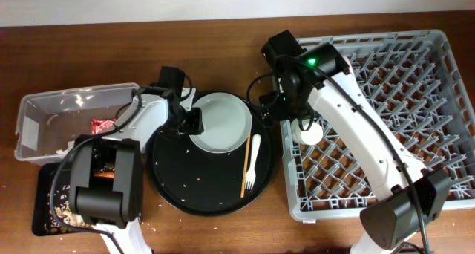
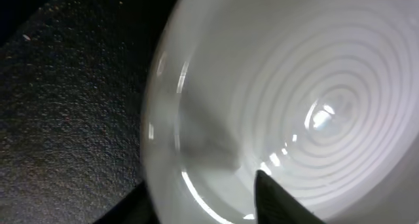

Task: Sort waste into correct bins and load items into the dishwasher rack
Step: 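Move the right gripper to the white plate rim on the tray, then grasp the white plate rim with the right gripper and lift it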

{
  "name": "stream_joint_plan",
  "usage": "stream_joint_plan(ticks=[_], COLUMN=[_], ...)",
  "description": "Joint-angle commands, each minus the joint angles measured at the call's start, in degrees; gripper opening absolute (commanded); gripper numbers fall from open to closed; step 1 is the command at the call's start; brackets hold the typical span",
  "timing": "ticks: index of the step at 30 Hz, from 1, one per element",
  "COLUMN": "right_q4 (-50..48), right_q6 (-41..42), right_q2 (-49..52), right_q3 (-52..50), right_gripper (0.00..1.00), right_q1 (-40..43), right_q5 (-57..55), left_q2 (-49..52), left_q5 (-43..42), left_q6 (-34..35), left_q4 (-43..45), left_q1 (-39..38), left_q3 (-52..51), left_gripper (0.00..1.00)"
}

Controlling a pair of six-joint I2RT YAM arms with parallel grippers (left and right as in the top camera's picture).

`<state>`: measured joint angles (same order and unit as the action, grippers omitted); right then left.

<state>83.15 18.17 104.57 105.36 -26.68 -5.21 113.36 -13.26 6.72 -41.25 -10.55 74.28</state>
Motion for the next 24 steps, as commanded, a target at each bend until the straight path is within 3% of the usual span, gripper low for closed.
stream_joint_plan(ticks=[1,6,7,13,20,22,23,24], right_q4=[0.20,0.28,0.26,-0.52,-0.57,-0.61,-0.61,-0.72], right_q6=[0.11,0.09,0.09,0.09,-4.50,-7.26,-10.75,-12.22], right_q2=[-0.17,-0.17,-0.17,-0.17,-1.75,-2.34,-2.34,-2.32], right_q3=[0.94,0.94,0.94,0.96,1.05,1.05,1.05,1.05], right_gripper=[0.99,0.99,0.99,0.99,0.99,0.86,0.70,0.61], right_q1=[0.11,0.11,0.11,0.11,0.11,0.17,0.94,1.73], right_q5=[0.11,0.09,0.09,0.09,9.49,13.22,18.64,21.07], left_q2=[0.74,0.74,0.74,-1.03,-14.01,-18.62,-20.61,-21.38], left_q5=[1.18,1.75,1.75,3.89,1.01,0.35,-0.11,-0.94], left_q6=[0.13,0.13,0.13,1.05,1.62,1.64,1.60,1.57], left_q4=[-0.33,-0.98,-0.96,-3.48,-15.76,-18.69,-20.68,-21.53], left_q1=[0.04,0.07,0.22,0.26,0.26,0.26,0.26,0.26], left_q3=[-0.33,-0.35,-0.35,2.69,11.65,11.76,11.76,11.76], left_gripper=[0.40,0.04,0.01,0.00,0.00,0.00,0.00,0.00])
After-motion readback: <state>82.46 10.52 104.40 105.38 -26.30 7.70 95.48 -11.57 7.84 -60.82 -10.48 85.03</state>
